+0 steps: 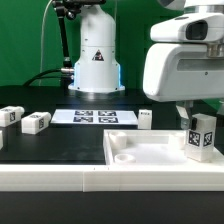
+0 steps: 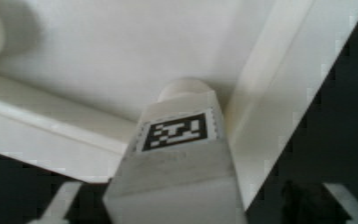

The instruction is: Assemble one leg

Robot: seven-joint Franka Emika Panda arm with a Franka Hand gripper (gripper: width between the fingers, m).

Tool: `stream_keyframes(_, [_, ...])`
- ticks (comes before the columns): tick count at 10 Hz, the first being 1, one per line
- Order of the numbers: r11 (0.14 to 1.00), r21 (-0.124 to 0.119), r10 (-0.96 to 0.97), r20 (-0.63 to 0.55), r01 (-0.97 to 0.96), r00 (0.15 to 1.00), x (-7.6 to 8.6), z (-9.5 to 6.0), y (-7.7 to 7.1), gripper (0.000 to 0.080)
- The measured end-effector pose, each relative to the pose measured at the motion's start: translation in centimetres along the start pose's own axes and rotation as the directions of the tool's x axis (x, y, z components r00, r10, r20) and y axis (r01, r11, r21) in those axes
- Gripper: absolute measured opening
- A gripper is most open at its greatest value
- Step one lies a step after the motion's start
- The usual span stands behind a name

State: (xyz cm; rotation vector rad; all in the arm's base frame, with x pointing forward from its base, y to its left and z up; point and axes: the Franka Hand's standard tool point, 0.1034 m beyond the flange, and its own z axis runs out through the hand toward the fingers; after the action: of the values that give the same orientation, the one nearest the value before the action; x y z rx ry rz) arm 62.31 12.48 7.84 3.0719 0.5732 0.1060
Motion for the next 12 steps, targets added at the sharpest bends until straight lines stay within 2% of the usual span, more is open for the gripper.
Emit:
stream_keyframes(1, [1.000, 0.000, 0.000, 0.000, 0.000, 1.000, -0.01, 0.00, 0.04, 0.0398])
stream_keyframes(2, [1.000, 0.000, 0.009, 0.000, -0.009, 1.000, -0.01, 0.01, 0.03, 0.0291])
stream_keyframes(4, [1.000, 0.000, 0.025, 0.000, -0.025, 1.000, -0.01, 0.01, 0.04, 0.0291])
stream_keyframes(5, [0.996, 0.008, 0.089, 0.000, -0.089, 0.996, -0.02, 0.01, 0.07, 0.0291])
stream_keyframes(6, [0.965, 0.031, 0.260, 0.003, -0.260, 0.966, -0.07, 0.02, 0.27, 0.0291])
stream_keyframes(7, [0.936, 0.039, 0.350, 0.006, -0.350, 0.937, -0.10, 0.04, 0.35, 0.0291])
stream_keyframes(10, [0.824, 0.039, 0.566, 0.003, -0.566, 0.824, -0.12, 0.17, 0.43, 0.0291])
stream_keyframes(12, [0.671, 0.039, 0.740, 0.008, -0.740, 0.672, -0.10, 0.19, 0.51, 0.0291])
